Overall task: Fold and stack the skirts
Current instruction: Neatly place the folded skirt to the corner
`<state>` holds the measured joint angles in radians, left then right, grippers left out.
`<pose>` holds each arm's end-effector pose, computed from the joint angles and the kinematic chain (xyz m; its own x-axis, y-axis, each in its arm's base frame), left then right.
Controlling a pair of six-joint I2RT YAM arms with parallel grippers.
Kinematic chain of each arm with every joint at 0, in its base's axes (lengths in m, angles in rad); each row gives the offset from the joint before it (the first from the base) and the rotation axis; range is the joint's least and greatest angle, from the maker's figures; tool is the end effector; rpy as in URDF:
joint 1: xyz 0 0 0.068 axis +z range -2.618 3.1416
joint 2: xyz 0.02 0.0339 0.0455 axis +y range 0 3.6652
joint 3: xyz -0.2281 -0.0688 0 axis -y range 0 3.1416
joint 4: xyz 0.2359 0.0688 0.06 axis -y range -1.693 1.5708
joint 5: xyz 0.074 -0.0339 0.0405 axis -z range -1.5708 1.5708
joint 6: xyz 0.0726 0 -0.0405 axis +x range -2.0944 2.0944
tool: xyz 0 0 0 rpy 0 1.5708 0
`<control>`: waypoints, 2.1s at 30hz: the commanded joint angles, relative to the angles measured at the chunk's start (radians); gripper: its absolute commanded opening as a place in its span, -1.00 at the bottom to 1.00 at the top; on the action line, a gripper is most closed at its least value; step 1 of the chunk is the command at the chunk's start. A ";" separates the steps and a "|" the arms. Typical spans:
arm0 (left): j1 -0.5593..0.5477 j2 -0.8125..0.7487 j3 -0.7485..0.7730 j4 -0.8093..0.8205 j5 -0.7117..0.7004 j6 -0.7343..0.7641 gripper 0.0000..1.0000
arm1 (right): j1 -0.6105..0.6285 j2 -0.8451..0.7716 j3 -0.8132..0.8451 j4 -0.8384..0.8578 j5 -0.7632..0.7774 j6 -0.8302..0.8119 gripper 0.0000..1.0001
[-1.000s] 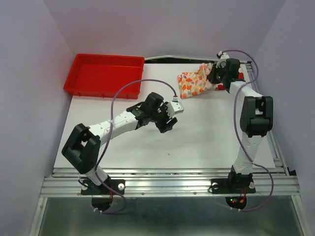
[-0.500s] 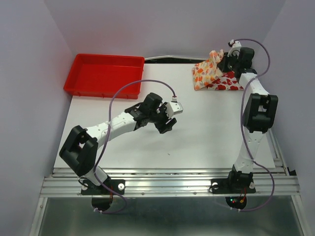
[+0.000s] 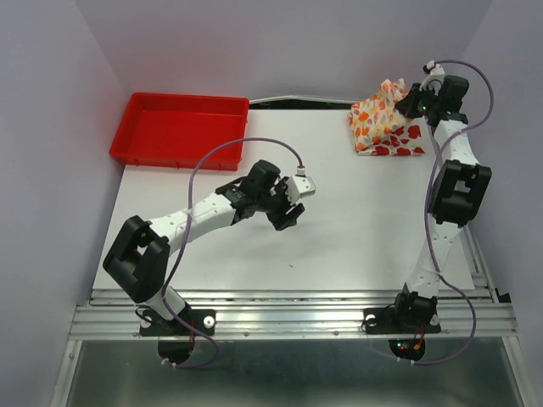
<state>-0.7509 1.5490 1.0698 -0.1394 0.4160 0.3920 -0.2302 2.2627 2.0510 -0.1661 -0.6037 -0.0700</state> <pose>0.2479 -0.2714 0.2046 -0.0614 0.5353 -0.8424 0.9612 0.2593 0.0947 0.5284 -0.0815 0.2489 -0.3355 0.0195 -0.9418 -0.3502 0.9256 0.1439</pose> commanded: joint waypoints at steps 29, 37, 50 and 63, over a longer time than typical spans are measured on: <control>-0.001 0.094 0.067 -0.054 0.033 -0.002 0.33 | -0.178 0.261 0.201 0.076 -0.197 0.108 -0.95; -0.001 0.111 0.079 -0.055 0.030 0.002 0.33 | -0.187 0.230 0.072 0.080 -0.182 0.082 -0.95; -0.001 0.109 0.085 -0.057 0.032 0.001 0.36 | -0.205 0.233 0.095 0.080 -0.084 0.088 0.16; 0.076 0.050 0.050 0.001 0.064 -0.096 0.97 | -0.205 0.121 0.064 0.154 0.140 0.108 1.00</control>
<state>-0.7193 1.6676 1.1133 -0.1871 0.4477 0.3527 -0.4076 2.5095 2.1082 -0.0990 -0.5869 0.0307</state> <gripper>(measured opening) 0.861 0.993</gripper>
